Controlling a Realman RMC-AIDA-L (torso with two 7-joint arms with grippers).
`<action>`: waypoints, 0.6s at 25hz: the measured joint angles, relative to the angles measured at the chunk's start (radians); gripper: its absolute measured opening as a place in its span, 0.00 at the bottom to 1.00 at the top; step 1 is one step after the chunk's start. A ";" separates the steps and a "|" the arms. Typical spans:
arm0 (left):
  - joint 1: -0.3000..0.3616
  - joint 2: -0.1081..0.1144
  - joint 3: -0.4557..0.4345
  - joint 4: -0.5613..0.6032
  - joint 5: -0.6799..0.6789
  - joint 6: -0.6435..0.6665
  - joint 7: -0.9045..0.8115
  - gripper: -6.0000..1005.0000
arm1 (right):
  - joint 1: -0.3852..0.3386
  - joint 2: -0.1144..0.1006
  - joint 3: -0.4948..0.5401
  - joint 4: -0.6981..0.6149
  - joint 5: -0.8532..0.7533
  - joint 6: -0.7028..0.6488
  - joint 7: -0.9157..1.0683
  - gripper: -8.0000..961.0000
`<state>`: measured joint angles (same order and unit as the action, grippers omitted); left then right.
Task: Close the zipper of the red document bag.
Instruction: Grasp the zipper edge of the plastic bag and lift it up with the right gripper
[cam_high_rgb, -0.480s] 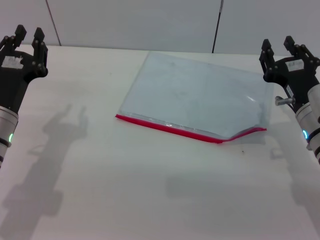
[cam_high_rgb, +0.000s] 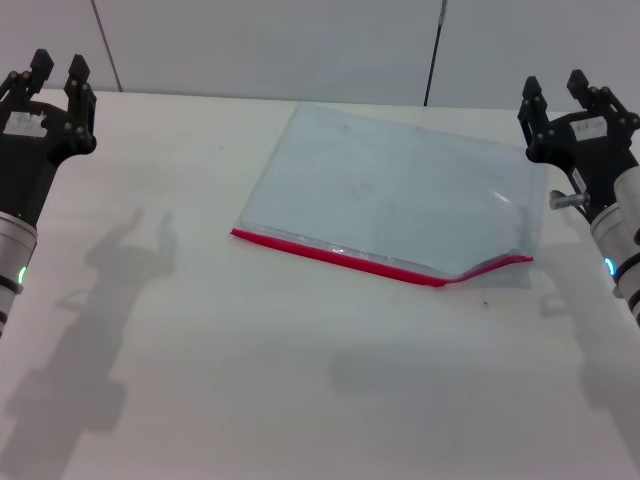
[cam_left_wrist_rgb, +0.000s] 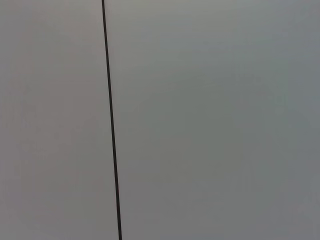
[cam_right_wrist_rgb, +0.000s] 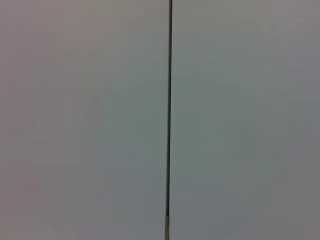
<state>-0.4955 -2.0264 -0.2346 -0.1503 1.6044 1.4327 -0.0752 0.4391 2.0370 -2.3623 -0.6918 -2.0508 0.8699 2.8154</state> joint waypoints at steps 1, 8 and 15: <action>0.000 0.000 0.000 0.000 0.000 0.000 0.000 0.36 | 0.005 0.000 0.000 0.006 0.000 0.000 -0.002 0.51; -0.002 0.000 0.000 0.004 0.003 -0.002 -0.010 0.36 | 0.039 -0.007 -0.046 0.046 -0.031 -0.010 -0.021 0.51; 0.008 0.002 0.001 0.006 0.001 -0.026 -0.010 0.36 | 0.016 -0.075 -0.059 -0.087 -0.158 -0.129 0.001 0.52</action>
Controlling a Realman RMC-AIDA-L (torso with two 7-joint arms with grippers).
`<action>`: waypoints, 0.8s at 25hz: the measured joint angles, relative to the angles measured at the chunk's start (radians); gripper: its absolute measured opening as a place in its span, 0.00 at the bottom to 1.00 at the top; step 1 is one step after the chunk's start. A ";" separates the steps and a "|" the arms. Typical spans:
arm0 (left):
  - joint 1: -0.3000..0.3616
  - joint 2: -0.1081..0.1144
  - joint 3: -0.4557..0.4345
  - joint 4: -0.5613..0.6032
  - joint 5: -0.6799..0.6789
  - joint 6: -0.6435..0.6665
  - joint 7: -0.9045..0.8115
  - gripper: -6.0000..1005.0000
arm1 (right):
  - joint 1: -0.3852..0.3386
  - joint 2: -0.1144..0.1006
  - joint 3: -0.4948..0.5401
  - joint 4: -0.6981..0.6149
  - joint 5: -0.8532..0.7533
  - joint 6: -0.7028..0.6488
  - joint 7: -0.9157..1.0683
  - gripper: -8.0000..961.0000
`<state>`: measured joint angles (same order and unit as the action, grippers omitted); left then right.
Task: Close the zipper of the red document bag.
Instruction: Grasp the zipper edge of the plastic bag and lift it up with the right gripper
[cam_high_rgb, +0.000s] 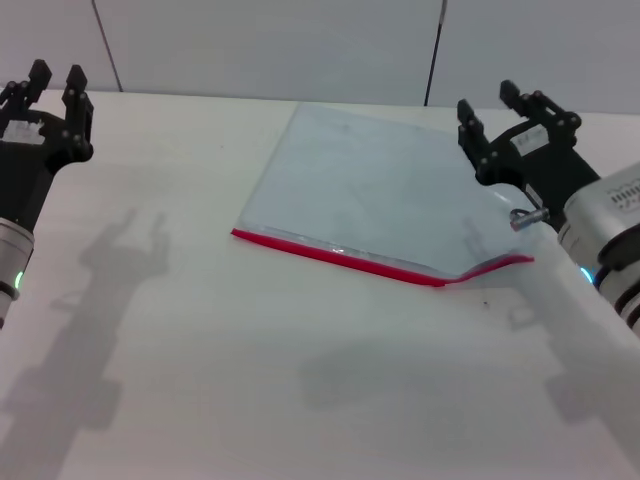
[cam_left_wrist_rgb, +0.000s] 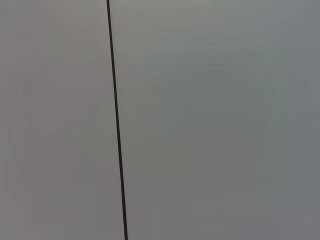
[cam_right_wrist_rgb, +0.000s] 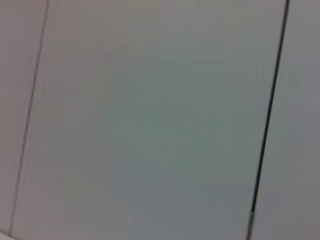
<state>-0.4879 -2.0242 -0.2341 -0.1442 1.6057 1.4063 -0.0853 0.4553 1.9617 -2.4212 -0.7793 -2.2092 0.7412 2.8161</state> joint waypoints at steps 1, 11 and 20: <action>-0.001 0.000 0.000 0.000 0.000 -0.003 0.000 0.36 | -0.006 -0.012 0.006 -0.033 0.002 -0.025 0.000 0.52; 0.002 0.001 -0.005 0.000 -0.001 -0.003 -0.001 0.36 | -0.063 -0.110 0.128 -0.317 0.067 -0.394 0.001 0.54; 0.005 0.003 -0.008 0.002 -0.001 -0.003 -0.001 0.36 | -0.072 -0.154 0.255 -0.476 0.057 -0.794 -0.039 0.55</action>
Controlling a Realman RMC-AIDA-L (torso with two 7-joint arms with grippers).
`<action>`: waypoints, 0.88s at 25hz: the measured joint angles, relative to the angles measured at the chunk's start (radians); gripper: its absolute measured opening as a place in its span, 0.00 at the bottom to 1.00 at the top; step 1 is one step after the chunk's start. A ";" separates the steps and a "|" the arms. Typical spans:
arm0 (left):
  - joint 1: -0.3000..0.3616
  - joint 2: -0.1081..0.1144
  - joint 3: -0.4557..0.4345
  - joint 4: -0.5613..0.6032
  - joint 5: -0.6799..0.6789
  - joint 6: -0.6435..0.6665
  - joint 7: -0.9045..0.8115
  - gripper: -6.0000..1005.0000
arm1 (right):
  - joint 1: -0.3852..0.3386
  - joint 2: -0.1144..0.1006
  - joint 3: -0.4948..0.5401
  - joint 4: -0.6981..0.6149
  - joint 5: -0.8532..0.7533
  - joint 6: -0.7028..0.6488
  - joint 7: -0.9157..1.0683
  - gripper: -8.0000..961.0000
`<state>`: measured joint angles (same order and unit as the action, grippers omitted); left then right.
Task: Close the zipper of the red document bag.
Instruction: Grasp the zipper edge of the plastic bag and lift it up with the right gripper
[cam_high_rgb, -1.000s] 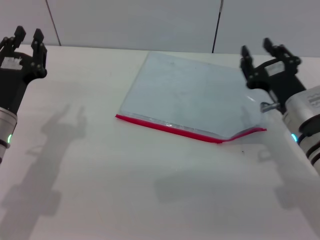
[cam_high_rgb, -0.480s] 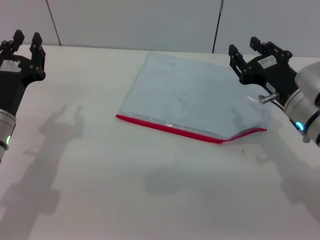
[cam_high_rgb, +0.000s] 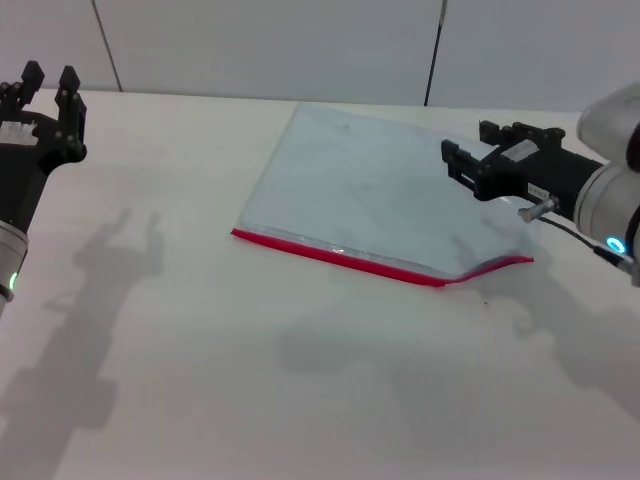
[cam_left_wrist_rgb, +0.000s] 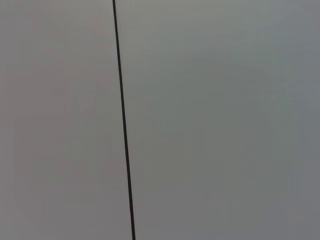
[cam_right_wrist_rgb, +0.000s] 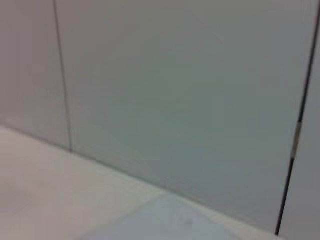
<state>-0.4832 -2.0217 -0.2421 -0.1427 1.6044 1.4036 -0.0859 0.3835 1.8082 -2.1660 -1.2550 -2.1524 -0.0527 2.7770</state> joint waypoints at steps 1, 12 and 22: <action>0.000 0.000 0.000 0.000 0.000 0.000 0.000 0.36 | -0.002 -0.001 0.020 -0.016 0.000 -0.047 -0.027 0.55; -0.003 0.001 0.000 0.000 0.000 -0.012 0.000 0.36 | -0.059 0.226 0.620 -0.159 -0.001 -0.874 -0.675 0.55; -0.009 0.003 0.000 0.000 0.000 -0.025 -0.003 0.36 | 0.008 0.223 0.555 -0.130 -0.274 -1.007 -0.690 0.54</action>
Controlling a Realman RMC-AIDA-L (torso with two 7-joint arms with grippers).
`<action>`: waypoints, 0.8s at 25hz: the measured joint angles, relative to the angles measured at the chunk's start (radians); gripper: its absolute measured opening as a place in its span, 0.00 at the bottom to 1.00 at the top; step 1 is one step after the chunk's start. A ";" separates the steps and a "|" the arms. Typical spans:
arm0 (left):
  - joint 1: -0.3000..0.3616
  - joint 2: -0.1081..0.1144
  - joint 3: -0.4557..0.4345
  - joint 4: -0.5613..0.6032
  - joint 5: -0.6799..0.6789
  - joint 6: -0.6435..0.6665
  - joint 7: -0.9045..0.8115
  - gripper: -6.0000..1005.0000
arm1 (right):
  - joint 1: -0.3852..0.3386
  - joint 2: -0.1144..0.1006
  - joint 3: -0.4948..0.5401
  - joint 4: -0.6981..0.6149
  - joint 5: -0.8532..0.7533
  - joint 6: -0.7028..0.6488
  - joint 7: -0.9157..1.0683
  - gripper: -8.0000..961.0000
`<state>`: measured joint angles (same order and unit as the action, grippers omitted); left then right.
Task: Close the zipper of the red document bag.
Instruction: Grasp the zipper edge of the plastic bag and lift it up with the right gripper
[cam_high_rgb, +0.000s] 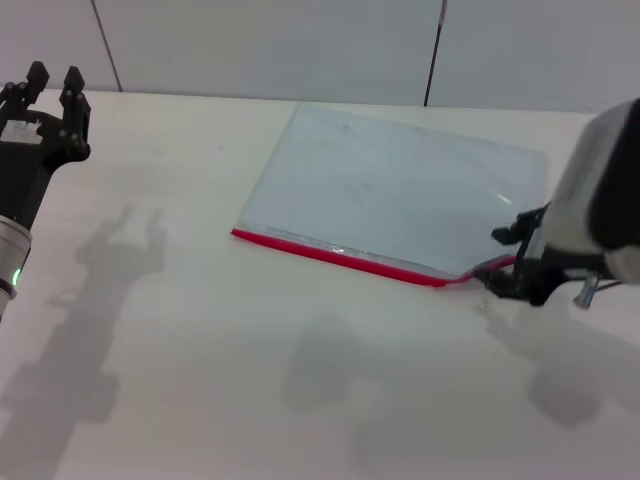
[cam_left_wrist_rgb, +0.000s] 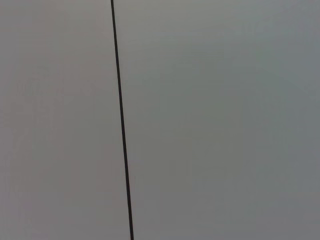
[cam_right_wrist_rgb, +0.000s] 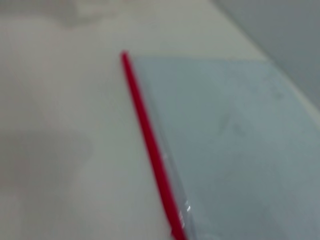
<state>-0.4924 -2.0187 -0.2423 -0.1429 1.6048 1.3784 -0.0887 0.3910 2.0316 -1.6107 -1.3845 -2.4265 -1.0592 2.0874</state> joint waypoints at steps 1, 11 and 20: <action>0.000 0.000 0.000 0.000 0.000 0.000 0.000 0.36 | 0.005 0.001 -0.025 -0.002 -0.026 0.002 0.013 0.54; 0.000 0.000 0.000 0.000 -0.002 -0.001 0.000 0.36 | 0.039 0.002 -0.180 -0.029 -0.300 0.038 0.171 0.54; 0.000 0.000 0.000 0.000 -0.002 -0.001 0.000 0.36 | 0.059 0.002 -0.311 -0.033 -0.463 0.033 0.282 0.54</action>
<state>-0.4928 -2.0187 -0.2424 -0.1426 1.6028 1.3774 -0.0890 0.4499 2.0340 -1.9215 -1.4177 -2.8891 -1.0263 2.3695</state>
